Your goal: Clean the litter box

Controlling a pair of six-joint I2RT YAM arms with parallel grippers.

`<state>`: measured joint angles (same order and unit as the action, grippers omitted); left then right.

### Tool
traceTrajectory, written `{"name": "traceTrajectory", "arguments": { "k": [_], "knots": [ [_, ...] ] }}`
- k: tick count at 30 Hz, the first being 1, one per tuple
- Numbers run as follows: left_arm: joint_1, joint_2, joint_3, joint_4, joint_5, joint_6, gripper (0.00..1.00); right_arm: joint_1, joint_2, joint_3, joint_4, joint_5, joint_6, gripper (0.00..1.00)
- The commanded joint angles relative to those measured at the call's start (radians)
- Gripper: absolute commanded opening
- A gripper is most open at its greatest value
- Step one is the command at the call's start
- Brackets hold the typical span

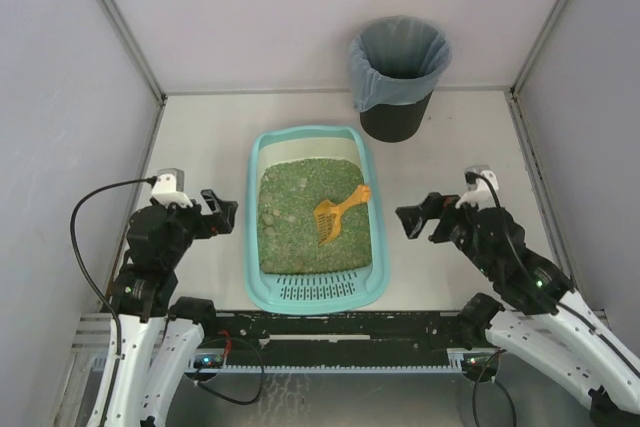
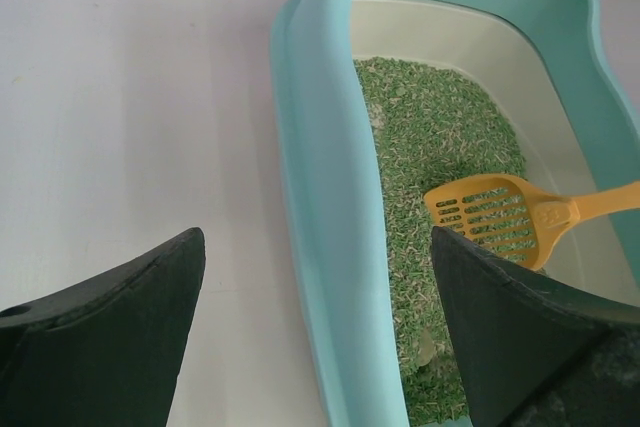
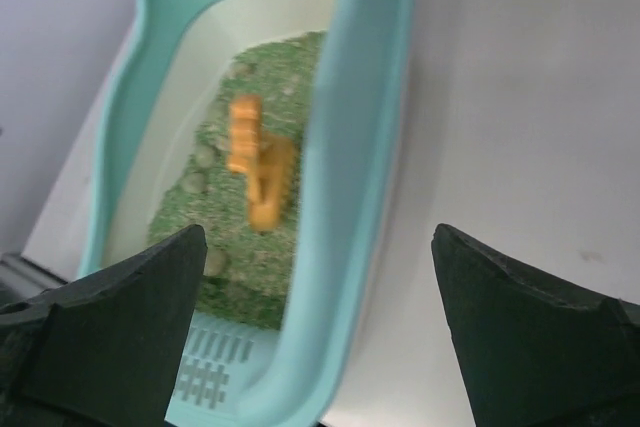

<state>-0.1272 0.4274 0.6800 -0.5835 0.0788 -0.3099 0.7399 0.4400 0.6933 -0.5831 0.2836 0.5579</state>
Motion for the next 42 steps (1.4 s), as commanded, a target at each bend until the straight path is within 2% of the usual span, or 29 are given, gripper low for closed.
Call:
{"name": "traceTrajectory", "arguments": {
  "k": [1,7,14,20,25,31,36,42],
  "knots": [
    [-0.006,-0.006,-0.014,0.068,0.056,0.025,0.97,-0.002,0.152,0.101,0.183,-0.174,-0.002,0.92],
    [-0.009,0.000,-0.016,0.073,0.070,0.026,0.96,0.001,0.342,0.146,0.325,-0.250,0.001,0.83],
    [-0.015,0.004,-0.017,0.080,0.088,0.023,0.95,0.007,0.524,0.187,0.346,-0.232,0.041,0.68],
    [-0.017,-0.004,-0.027,0.098,0.065,0.004,0.94,0.007,0.617,0.210,0.378,-0.261,0.047,0.49],
    [-0.024,-0.051,-0.069,0.170,0.058,-0.020,0.94,0.009,0.664,0.227,0.405,-0.289,0.026,0.30],
    [-0.069,-0.201,-0.123,0.280,-0.003,-0.018,0.94,0.016,0.685,0.265,0.377,-0.292,-0.020,0.13],
    [-0.118,-0.234,-0.136,0.422,0.047,0.043,0.92,0.018,0.680,0.321,0.334,-0.290,-0.075,0.06],
    [-0.196,-0.152,-0.146,0.573,0.083,0.147,0.90,0.023,0.679,0.410,0.244,-0.300,-0.148,0.02]
  ]
}}
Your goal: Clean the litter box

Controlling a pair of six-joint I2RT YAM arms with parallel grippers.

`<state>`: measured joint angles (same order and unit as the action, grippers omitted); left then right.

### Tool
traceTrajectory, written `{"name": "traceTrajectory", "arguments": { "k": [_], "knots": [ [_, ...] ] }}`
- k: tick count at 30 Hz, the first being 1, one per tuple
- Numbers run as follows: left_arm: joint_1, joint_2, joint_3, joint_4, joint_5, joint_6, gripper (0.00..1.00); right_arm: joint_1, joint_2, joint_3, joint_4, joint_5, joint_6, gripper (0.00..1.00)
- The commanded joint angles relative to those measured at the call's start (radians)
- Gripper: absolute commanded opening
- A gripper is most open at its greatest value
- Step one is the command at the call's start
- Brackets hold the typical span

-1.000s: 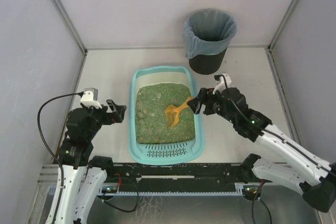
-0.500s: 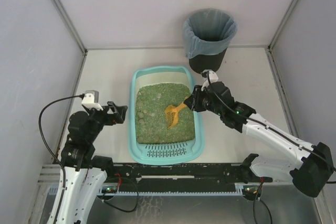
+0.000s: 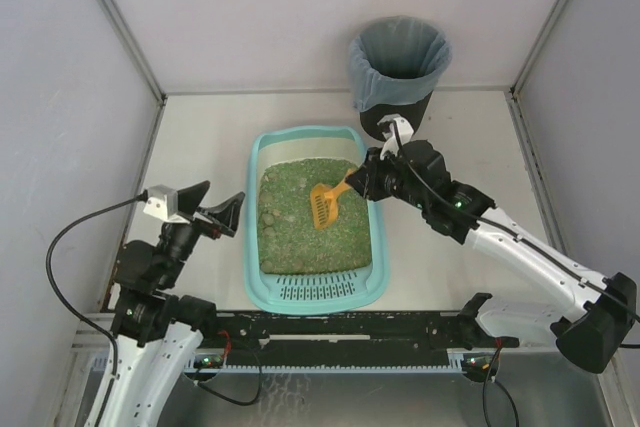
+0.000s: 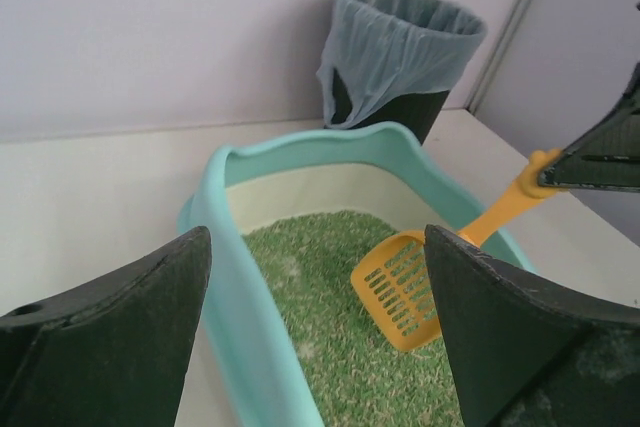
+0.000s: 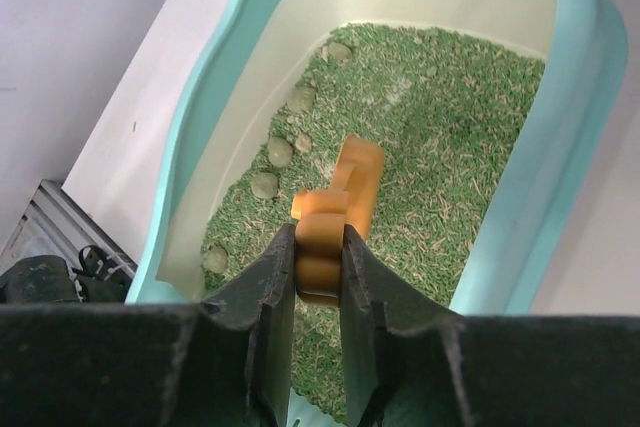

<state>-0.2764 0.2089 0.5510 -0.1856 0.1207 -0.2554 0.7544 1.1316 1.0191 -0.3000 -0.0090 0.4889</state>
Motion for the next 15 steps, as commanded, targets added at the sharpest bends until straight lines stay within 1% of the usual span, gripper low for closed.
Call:
{"name": "traceTrajectory", "arguments": {
  "k": [1,4,5,6,7,9,11,13,14,15],
  "knots": [
    [-0.072,0.096,-0.016,0.202,0.044,0.107,0.90,0.009,-0.015,0.096,-0.053,-0.009,-0.091,0.02],
    [-0.195,0.202,0.000,0.274,0.016,0.171,0.89,0.010,-0.026,0.121,-0.082,-0.018,-0.120,0.01],
    [-0.218,0.242,0.023,0.277,0.027,0.169,0.88,0.010,-0.029,0.127,-0.092,-0.018,-0.127,0.01],
    [-0.257,0.288,0.041,0.283,0.005,0.177,0.87,0.010,-0.031,0.134,-0.100,-0.023,-0.130,0.01],
    [-0.315,0.318,0.052,0.293,-0.058,0.206,0.87,0.010,-0.034,0.140,-0.104,-0.030,-0.131,0.00],
    [-0.454,0.379,0.082,0.297,-0.207,0.323,0.87,0.009,-0.040,0.145,-0.107,-0.056,-0.131,0.00],
    [-0.580,0.448,0.101,0.325,-0.293,0.446,0.87,0.010,-0.041,0.155,-0.116,-0.076,-0.135,0.00],
    [-0.663,0.516,0.092,0.396,-0.305,0.550,0.86,0.010,-0.041,0.167,-0.129,-0.081,-0.142,0.00],
    [-0.688,0.547,0.082,0.432,-0.300,0.598,0.86,0.008,-0.041,0.174,-0.138,-0.083,-0.146,0.00],
    [-0.701,0.568,0.066,0.479,-0.289,0.616,0.85,0.008,-0.042,0.180,-0.147,-0.086,-0.150,0.00]
  ]
}}
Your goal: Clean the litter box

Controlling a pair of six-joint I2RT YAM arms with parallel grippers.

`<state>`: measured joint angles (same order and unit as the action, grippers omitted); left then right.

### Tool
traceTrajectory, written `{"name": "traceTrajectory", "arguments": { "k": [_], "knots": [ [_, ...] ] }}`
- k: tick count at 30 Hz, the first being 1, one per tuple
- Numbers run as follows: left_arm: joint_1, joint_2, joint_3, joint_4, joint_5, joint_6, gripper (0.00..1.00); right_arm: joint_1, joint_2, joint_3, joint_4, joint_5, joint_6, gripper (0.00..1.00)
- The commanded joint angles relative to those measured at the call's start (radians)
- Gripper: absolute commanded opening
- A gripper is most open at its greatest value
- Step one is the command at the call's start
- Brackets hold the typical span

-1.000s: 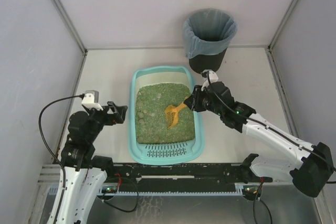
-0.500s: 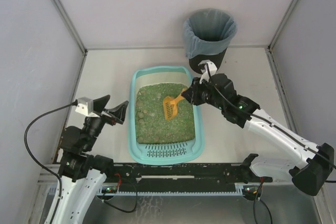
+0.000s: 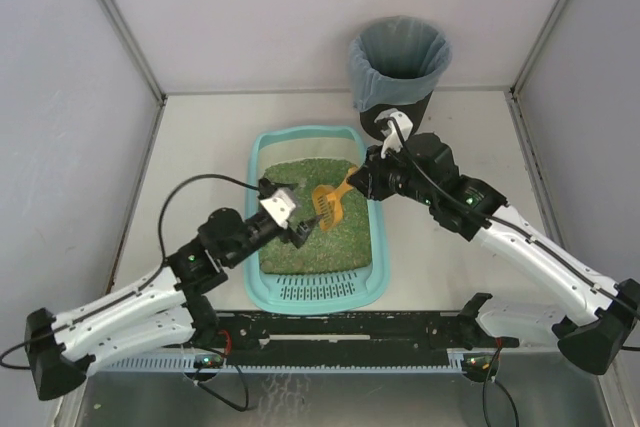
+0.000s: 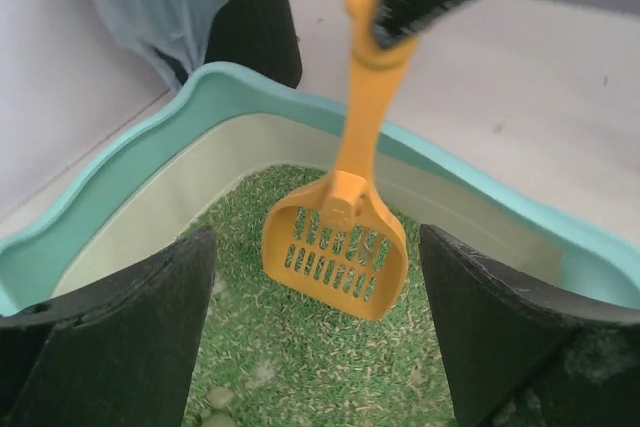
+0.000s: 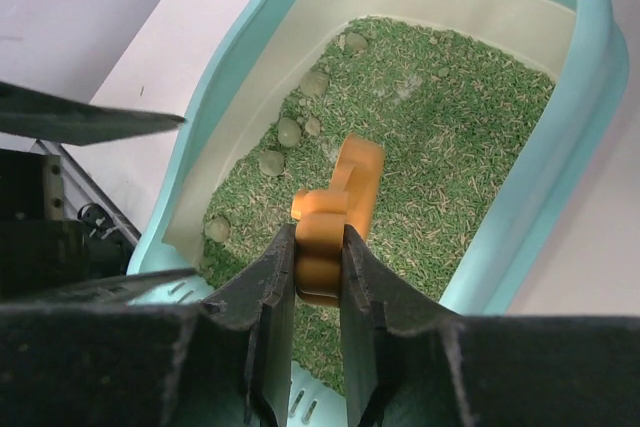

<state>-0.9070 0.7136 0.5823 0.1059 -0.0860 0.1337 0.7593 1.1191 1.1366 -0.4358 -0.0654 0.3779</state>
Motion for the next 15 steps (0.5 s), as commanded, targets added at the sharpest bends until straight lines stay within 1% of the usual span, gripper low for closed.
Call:
{"name": "traceTrajectory", "arguments": {
  "k": [1,3,4,7,9,12,15],
  "knots": [
    [-0.073,0.080,0.015,0.242,-0.070,0.230,0.85,0.003,-0.031,0.067,-0.019,-0.032,-0.044,0.00],
    [-0.073,0.105,-0.018,0.346,-0.064,0.226,0.83,0.003,-0.034,0.073,-0.034,-0.041,-0.052,0.00],
    [-0.072,0.124,-0.024,0.374,-0.058,0.225,0.81,0.003,-0.038,0.074,-0.038,-0.047,-0.058,0.00],
    [-0.072,0.185,-0.011,0.385,-0.007,0.221,0.71,0.003,-0.047,0.074,-0.046,-0.056,-0.074,0.00],
    [-0.072,0.221,-0.009,0.398,0.024,0.208,0.67,0.003,-0.052,0.073,-0.045,-0.062,-0.086,0.00],
    [-0.072,0.251,-0.015,0.405,0.059,0.197,0.63,0.004,-0.057,0.074,-0.041,-0.070,-0.092,0.00],
    [-0.055,0.254,-0.037,0.415,0.092,0.181,0.62,0.003,-0.061,0.074,-0.039,-0.072,-0.101,0.00]
  ]
}}
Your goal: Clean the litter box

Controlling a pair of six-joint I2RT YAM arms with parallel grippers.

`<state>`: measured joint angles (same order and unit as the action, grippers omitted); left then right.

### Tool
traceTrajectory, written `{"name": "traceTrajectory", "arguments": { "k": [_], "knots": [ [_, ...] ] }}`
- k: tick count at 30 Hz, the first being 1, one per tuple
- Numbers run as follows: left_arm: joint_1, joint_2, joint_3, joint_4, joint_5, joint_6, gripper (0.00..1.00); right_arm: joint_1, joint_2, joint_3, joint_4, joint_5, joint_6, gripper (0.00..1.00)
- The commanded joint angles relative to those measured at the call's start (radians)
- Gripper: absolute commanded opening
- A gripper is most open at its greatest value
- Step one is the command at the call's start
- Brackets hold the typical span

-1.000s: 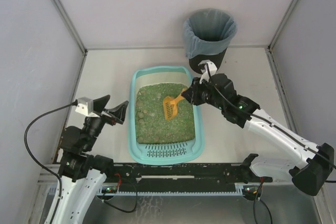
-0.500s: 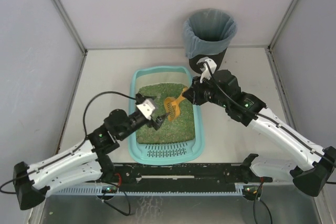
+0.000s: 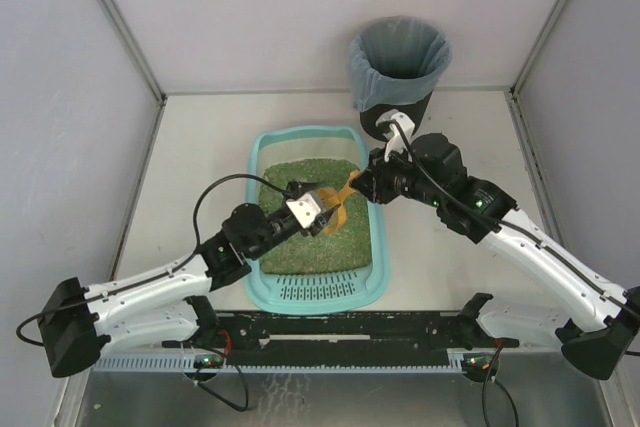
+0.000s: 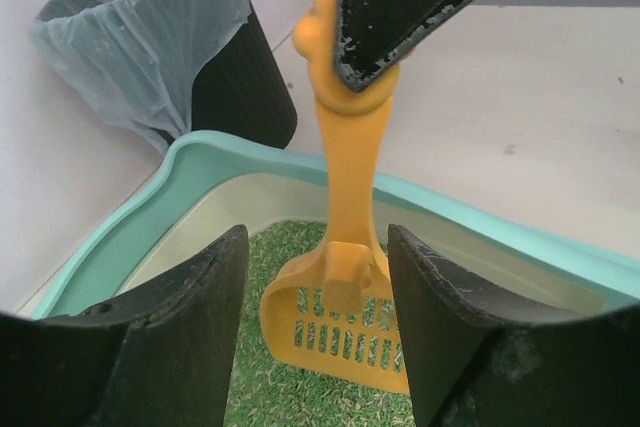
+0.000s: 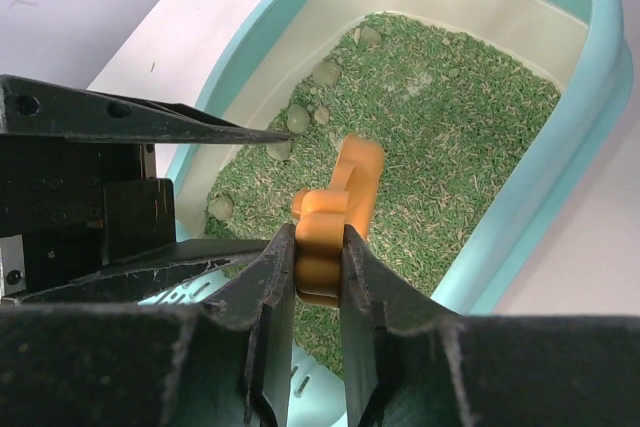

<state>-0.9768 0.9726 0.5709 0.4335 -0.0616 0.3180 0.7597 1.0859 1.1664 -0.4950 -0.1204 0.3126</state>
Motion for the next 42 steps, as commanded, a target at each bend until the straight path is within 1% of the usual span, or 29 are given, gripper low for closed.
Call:
{"name": "traceTrajectory", "arguments": {
  "k": [1,3,5,8,14,16,21,23,24,25,26,27,30,31,32,35,38,42],
  "knots": [
    [0.029,-0.008,-0.034,0.092,0.097,-0.017,0.62,0.003,-0.029,0.044,0.021,-0.017,-0.039,0.00],
    [0.060,-0.012,-0.051,0.102,0.140,-0.048,0.61,0.003,-0.030,0.044,0.021,-0.013,-0.044,0.00],
    [0.082,-0.011,-0.062,0.103,0.171,-0.066,0.58,0.003,-0.032,0.044,0.024,-0.014,-0.047,0.00],
    [0.085,0.003,-0.069,0.096,0.196,-0.047,0.51,0.003,-0.034,0.045,0.024,-0.024,-0.051,0.00],
    [0.087,0.041,-0.067,0.093,0.259,-0.041,0.47,0.003,-0.040,0.044,0.016,-0.045,-0.071,0.00],
    [0.087,0.051,-0.065,0.093,0.266,-0.043,0.40,0.003,-0.041,0.044,0.012,-0.047,-0.073,0.00],
    [0.088,0.063,-0.049,0.054,0.283,-0.029,0.18,0.004,-0.053,0.044,0.002,-0.047,-0.074,0.00],
    [0.091,0.068,-0.044,0.043,0.294,-0.034,0.06,0.005,-0.056,0.044,0.000,-0.041,-0.079,0.00],
    [0.092,0.071,-0.038,0.037,0.303,-0.041,0.01,0.004,-0.057,0.044,-0.001,-0.037,-0.079,0.00],
    [0.094,0.073,-0.035,0.035,0.307,-0.051,0.00,0.004,-0.056,0.044,-0.003,-0.033,-0.078,0.00],
    [0.095,0.072,-0.034,0.035,0.309,-0.058,0.00,0.005,-0.057,0.043,-0.001,-0.029,-0.073,0.04],
    [0.095,0.071,-0.035,0.037,0.309,-0.061,0.00,0.006,-0.057,0.041,0.005,-0.029,-0.067,0.10],
    [0.095,0.055,-0.051,0.061,0.283,-0.069,0.00,0.006,-0.057,0.021,0.023,-0.023,-0.036,0.36],
    [0.094,0.049,-0.058,0.073,0.278,-0.069,0.00,0.006,-0.057,0.013,0.032,-0.016,-0.020,0.42],
    [0.095,0.045,-0.061,0.079,0.276,-0.072,0.00,0.006,-0.055,0.000,0.044,-0.011,-0.003,0.46],
    [0.095,0.046,-0.055,0.078,0.286,-0.078,0.00,0.006,-0.047,-0.035,0.094,-0.001,0.053,0.51],
    [0.094,0.050,-0.047,0.078,0.300,-0.087,0.00,0.012,-0.035,-0.068,0.147,0.006,0.106,0.52],
    [0.095,0.054,-0.037,0.078,0.302,-0.110,0.00,0.035,-0.004,-0.090,0.179,0.028,0.113,0.52]
  ]
}}
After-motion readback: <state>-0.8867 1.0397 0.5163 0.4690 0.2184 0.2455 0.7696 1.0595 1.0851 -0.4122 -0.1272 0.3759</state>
